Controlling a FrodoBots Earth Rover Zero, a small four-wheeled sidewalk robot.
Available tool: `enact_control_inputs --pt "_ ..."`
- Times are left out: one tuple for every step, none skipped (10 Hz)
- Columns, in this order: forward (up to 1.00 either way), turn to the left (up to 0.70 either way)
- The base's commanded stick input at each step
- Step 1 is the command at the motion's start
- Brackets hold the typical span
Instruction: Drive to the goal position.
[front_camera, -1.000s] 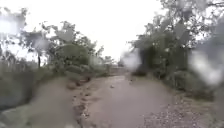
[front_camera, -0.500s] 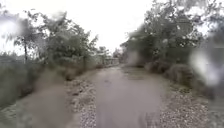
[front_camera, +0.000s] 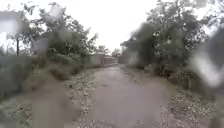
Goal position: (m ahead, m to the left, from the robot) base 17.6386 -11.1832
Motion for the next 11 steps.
enact_control_inputs --pt "0.85 0.0" --pt "0.85 0.0" --pt "0.85 0.0" --pt "0.85 0.0" --pt "0.85 0.0" --pt "0.85 0.0" --pt "0.85 0.0" --pt "0.85 0.0" --pt "0.85 0.0" --pt "0.85 0.0" --pt "0.85 0.0"
